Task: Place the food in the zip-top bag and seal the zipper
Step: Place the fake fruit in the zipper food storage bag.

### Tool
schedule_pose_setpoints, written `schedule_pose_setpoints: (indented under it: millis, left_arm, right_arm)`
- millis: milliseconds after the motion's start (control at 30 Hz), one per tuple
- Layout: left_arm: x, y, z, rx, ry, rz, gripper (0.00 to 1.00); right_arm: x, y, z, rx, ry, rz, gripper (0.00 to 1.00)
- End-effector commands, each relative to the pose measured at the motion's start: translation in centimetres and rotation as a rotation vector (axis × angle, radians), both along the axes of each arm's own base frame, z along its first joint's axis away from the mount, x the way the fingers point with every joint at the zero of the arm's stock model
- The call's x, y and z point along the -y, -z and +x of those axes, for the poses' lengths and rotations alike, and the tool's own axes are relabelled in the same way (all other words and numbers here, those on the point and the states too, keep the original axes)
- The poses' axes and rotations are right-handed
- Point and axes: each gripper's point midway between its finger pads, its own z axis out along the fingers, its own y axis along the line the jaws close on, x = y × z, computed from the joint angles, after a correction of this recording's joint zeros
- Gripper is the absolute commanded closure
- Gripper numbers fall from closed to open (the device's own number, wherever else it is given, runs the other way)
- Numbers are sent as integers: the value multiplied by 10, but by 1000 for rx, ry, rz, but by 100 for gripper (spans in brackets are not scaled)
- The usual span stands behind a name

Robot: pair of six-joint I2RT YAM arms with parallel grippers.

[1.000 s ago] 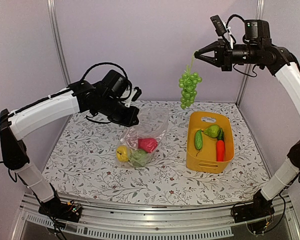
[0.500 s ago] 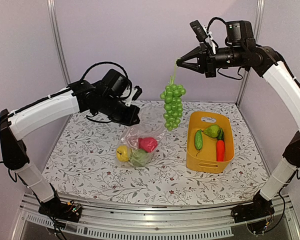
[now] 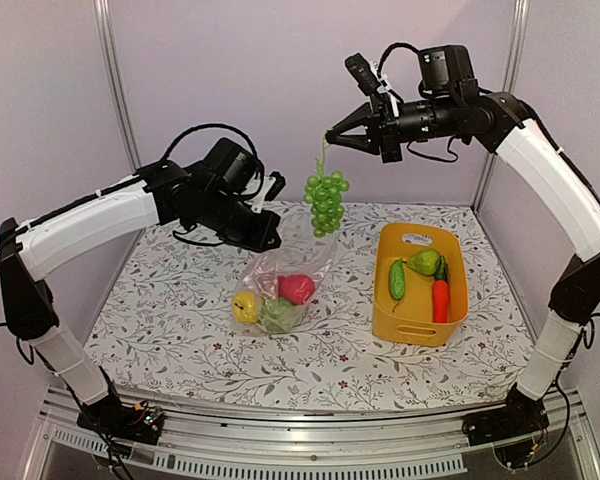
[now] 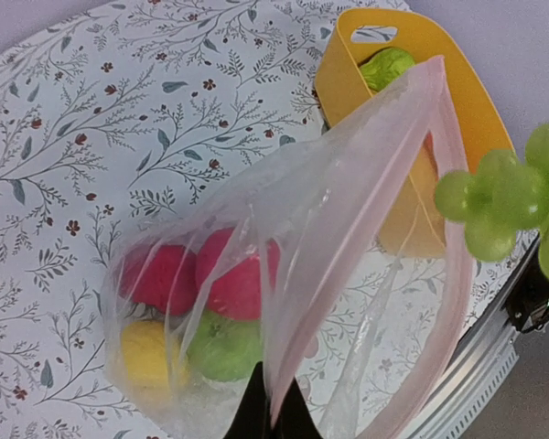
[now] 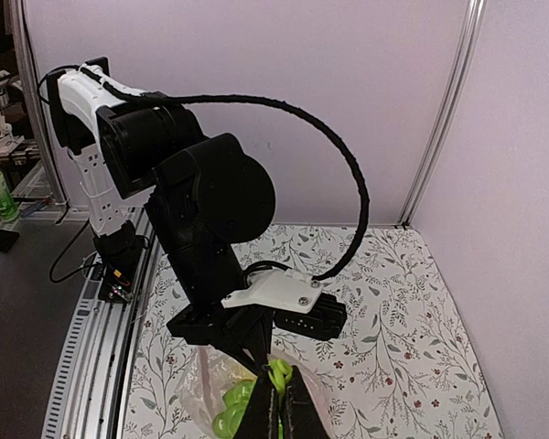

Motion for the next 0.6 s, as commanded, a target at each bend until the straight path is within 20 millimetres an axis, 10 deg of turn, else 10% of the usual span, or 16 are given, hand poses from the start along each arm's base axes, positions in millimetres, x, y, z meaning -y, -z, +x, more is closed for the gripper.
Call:
schedule_pose_setpoints:
  millis: [0,567]
  left_arm:
    - [8,-6,-1,8,15,-25,100]
    - [3,-14,-6,24,4,-42,100]
  right_arm:
    - [-9,5,7,2,-2,-8,100]
    - [-27,50,24,-78,10,-87,100]
